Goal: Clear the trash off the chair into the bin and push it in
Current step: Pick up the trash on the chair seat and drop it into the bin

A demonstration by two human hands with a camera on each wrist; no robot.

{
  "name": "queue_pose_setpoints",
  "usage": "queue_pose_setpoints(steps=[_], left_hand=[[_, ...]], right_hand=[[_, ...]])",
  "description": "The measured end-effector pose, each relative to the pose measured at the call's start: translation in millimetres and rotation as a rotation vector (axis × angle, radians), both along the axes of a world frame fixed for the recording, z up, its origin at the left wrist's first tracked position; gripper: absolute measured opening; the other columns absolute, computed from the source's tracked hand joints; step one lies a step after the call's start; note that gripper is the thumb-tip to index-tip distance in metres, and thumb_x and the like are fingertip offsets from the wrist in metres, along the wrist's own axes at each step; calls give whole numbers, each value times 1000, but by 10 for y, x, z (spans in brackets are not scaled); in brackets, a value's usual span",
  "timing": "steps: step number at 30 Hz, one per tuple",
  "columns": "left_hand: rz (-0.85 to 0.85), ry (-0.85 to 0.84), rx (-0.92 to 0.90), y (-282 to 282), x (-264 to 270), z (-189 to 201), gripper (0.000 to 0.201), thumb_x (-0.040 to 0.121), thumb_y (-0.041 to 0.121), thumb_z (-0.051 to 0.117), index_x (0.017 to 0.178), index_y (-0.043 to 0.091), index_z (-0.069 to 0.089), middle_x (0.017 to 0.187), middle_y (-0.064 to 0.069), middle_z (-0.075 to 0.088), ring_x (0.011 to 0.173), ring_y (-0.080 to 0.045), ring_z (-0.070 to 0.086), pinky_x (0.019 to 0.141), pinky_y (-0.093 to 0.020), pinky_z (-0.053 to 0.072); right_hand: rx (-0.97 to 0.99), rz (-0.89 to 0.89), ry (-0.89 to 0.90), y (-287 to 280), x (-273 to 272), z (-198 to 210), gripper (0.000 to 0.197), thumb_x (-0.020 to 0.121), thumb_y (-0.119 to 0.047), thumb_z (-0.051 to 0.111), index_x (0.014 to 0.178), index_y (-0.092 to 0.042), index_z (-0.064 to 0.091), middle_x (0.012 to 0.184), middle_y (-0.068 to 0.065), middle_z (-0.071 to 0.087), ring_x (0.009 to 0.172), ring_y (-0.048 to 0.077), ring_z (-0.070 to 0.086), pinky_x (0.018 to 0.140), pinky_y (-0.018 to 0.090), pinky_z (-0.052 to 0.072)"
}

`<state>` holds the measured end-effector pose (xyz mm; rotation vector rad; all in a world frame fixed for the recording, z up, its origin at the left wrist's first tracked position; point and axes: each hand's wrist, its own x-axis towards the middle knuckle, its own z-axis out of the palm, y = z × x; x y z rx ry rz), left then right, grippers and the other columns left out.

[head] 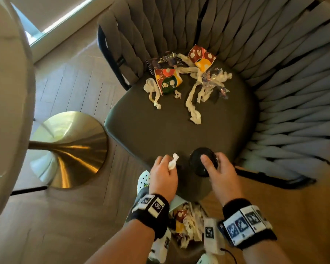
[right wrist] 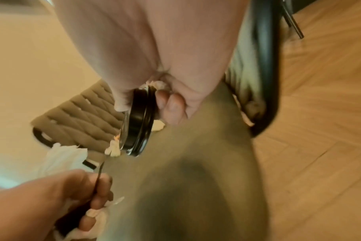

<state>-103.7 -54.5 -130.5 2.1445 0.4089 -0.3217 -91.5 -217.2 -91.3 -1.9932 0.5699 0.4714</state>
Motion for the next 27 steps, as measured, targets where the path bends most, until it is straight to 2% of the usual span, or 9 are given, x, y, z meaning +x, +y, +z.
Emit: queue_pose_setpoints(steps=[2,4,9,12,15,19,23,25,27], left_hand=[[-17,194,13,-142,-529,-39,32,99,14,50,128,8,62,131,-3,59,120,-22,54,102,-29,38],[-47,368,0,-274,-1057,-168,40,101,21,47,139,9,54,143,-6,54,132,-22,48,111,-31,35],[-54,593,29,-506,-1906,-792,40,102,29,45,133,7,55,137,-12,55,132,-29,47,111,-37,36],[-116,631,105,-643,-2121,-1219,35,99,30,52,127,9,55,132,-15,55,123,-32,52,103,-39,42],[-181,684,135,-752,-2264,-1591,67,88,35,67,147,22,38,146,-16,42,126,-36,50,103,-44,46],[-312,830,112,-765,-2295,-1709,111,78,42,77,157,39,0,164,-9,11,137,-37,43,106,-48,46],[-353,706,190,-679,-2160,-1300,81,88,43,66,156,33,24,158,-4,28,136,-28,45,109,-40,44],[-282,575,203,-598,-2003,-982,56,93,46,57,145,29,43,148,-1,42,129,-24,51,106,-38,45],[-218,431,179,-513,-1736,-641,36,97,44,52,128,26,58,128,2,58,115,-18,59,98,-34,49]], right_hand=[[15,52,57,-84,-510,51,22,94,-48,59,101,-27,61,93,-7,69,87,4,64,69,21,44],[40,95,172,-179,-989,4,17,95,-46,58,99,-30,58,93,-13,65,88,1,62,70,19,42],[-131,234,431,-480,-1937,-868,45,96,-54,53,122,-17,57,119,-2,66,110,18,62,94,36,50],[-193,267,481,-527,-2167,-1483,37,98,-48,53,119,-18,57,115,6,69,104,27,64,87,39,52],[-226,300,514,-489,-2226,-1933,38,94,-50,57,117,-20,57,115,7,67,102,29,64,84,38,53],[-201,317,499,-509,-2196,-2028,59,87,-59,59,136,-26,56,136,6,57,126,29,54,103,41,45],[-164,272,449,-610,-2033,-1624,37,97,-51,49,117,-25,67,122,3,67,113,25,61,94,36,49],[-158,249,404,-640,-1899,-1348,29,99,-48,47,99,-26,66,105,-1,70,101,22,64,90,38,52],[-98,183,368,-619,-1678,-1041,28,101,-48,46,96,-26,63,98,-4,67,97,19,63,88,37,52]])
